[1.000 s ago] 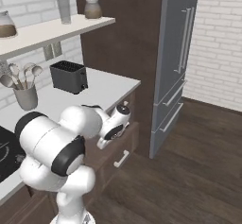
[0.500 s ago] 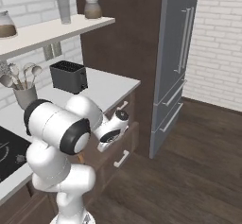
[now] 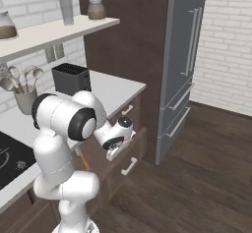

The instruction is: Pick up the knife from the drawer and place it on the cutting board. Then place the meat from the plate to the cutting board.

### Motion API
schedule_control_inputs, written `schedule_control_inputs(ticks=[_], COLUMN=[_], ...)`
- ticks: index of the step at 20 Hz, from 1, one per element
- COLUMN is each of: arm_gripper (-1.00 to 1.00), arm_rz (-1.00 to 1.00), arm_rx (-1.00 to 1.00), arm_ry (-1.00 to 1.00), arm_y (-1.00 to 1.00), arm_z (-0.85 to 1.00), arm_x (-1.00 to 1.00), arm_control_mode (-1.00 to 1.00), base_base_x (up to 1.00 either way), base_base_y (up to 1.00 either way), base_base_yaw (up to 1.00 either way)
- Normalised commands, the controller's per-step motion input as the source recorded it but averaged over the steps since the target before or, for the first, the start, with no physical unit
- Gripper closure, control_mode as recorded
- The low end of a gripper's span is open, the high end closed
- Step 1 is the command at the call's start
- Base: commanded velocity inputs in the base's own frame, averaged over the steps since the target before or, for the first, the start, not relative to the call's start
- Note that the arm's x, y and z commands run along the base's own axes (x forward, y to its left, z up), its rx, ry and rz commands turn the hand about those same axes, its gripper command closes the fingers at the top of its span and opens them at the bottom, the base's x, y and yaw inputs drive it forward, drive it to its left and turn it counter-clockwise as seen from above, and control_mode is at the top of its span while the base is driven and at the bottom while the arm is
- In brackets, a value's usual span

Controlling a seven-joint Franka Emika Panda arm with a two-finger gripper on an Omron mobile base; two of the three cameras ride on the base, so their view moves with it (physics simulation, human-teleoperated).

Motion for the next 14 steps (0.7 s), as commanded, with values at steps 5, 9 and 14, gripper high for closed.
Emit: schedule_control_inputs(ticks=[5,9,14], arm_gripper=[-1.0,-1.0,-1.0], arm_rz=[-0.04,-0.03,-0.04], arm_rx=[-0.13,-0.12,-0.09], arm_ry=[0.0,0.0,0.0], arm_y=[-0.48,-0.83,-1.0], arm_z=[-0.43,-0.52,-0.25], arm_x=[0.0,-0.05,-0.14], arm_control_mode=[-1.0,-1.0,-1.0], base_base_x=[0.0,0.0,0.0], base_base_y=[0.0,0.0,0.0], base_base_yaw=[0.0,0.0,0.0])
